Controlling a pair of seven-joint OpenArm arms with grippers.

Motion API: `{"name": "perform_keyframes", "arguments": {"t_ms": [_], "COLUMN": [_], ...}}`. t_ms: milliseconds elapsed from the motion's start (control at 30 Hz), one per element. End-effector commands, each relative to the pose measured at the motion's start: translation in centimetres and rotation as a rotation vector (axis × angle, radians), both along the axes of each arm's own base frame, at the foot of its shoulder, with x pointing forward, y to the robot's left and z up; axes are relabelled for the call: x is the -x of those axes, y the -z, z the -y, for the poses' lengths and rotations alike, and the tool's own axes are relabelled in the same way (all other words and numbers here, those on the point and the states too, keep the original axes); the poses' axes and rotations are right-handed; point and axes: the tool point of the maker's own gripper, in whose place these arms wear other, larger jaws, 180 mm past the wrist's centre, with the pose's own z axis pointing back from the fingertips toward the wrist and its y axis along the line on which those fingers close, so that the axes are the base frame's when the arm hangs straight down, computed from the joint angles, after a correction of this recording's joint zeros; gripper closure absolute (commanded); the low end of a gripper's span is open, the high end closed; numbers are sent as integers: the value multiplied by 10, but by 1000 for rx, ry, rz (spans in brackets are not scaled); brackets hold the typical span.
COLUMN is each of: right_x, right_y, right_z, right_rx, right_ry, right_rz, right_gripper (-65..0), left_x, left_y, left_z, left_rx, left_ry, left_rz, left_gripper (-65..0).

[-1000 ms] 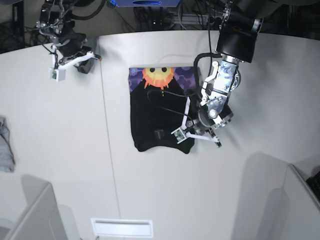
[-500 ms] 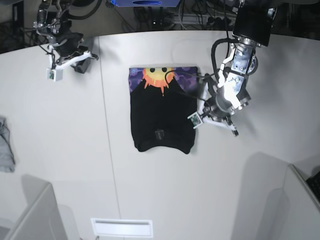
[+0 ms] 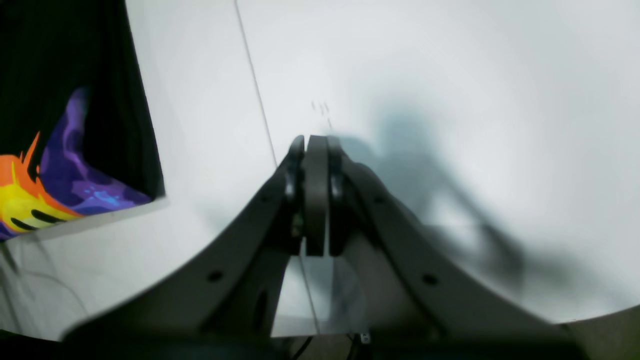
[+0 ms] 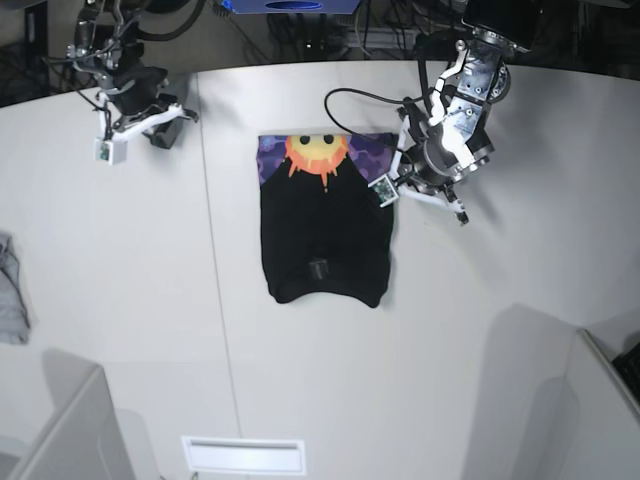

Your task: Fold the T-shirt properly

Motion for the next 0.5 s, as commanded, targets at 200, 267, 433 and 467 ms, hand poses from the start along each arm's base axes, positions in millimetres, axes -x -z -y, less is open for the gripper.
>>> {"name": "perform_keyframes", "arguments": {"t_ms": [200,267,433,467], "right_x": [-3,-3,-2,-2], "right_y": [-7,-7,-7,-7], "right_z": [1,1,1,1], "right_rx": [2,2,3,3], "right_ry": [-3,-3,-1,-1], "right_rz": [30,30,29,29], "right_gripper": [0,0,0,0], "left_x": [-7,-7,-14,-15], "left_y": [-9,-9,-15,-18], "left_z": [29,29,22,18], "left_rx": [81,81,75,65], "left_ry": [-2,-2,-13,-11], "left_rz": [29,29,52,62], "left_gripper": [0,0,0,0]}}
